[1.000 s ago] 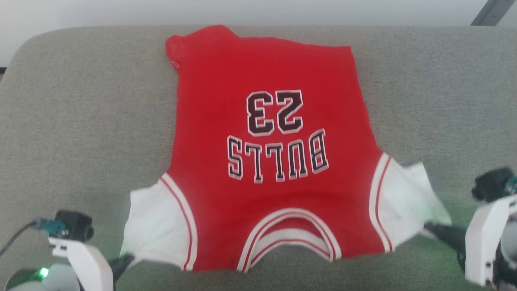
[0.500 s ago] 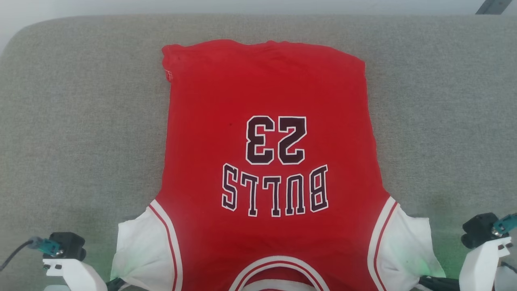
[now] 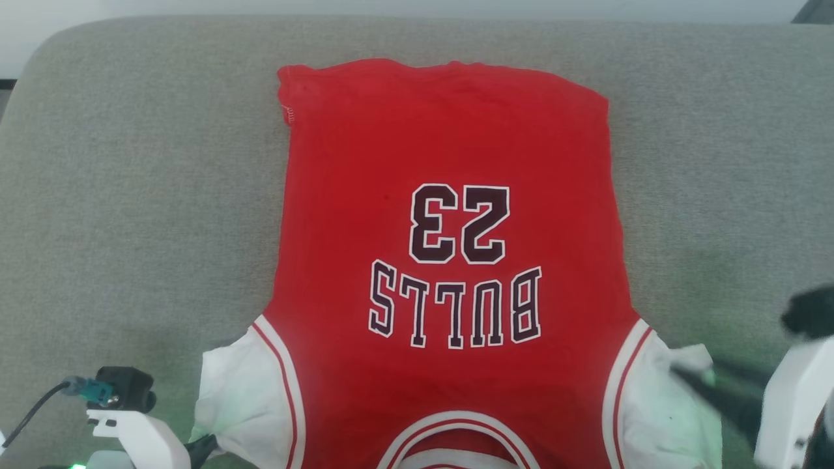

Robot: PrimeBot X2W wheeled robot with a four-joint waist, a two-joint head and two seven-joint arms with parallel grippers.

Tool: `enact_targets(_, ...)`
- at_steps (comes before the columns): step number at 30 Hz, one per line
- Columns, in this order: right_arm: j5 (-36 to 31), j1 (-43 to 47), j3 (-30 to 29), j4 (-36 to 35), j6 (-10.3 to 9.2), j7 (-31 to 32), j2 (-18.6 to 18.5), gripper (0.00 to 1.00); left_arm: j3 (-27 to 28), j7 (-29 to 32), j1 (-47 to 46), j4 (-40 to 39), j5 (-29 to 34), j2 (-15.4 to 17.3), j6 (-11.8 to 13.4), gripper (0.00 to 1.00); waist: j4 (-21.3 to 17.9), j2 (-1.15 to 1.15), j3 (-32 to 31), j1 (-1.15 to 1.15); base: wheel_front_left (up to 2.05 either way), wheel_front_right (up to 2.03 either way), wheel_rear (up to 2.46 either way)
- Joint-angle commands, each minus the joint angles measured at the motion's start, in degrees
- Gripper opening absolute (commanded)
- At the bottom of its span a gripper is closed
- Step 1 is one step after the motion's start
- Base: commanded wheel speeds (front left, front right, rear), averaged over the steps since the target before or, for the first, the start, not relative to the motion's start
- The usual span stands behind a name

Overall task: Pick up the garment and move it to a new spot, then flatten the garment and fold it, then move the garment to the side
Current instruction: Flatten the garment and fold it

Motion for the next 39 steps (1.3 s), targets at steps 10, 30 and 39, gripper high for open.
enact_targets(10,-10.3,-22.2,-2.8,2.4,-0.02,-5.7,3.2,1.00,-0.1,-0.2,-3.6,-0.8,2.7,-3.3,-1.4,0.00,2.6,0.00,2.4,0.00,0.00,0.00,0.00)
enact_targets(30,-15.7,-56.7,4.9,46.6,-0.02,-4.4,-4.2,1.00,-3.2,2.7,-13.4,5.4,8.7,-15.3,-7.7,0.00,16.0,0.00,9.7,0.00,0.00,0.00,0.00)
enact_targets(39,-15.7,-57.3,7.4,59.2,0.00,4.1,-2.0,1.00,-3.6,2.4,-14.7,9.7,8.7,-19.0,-10.4,0.00,19.1,0.00,11.5,0.00,0.00,0.00,0.00)
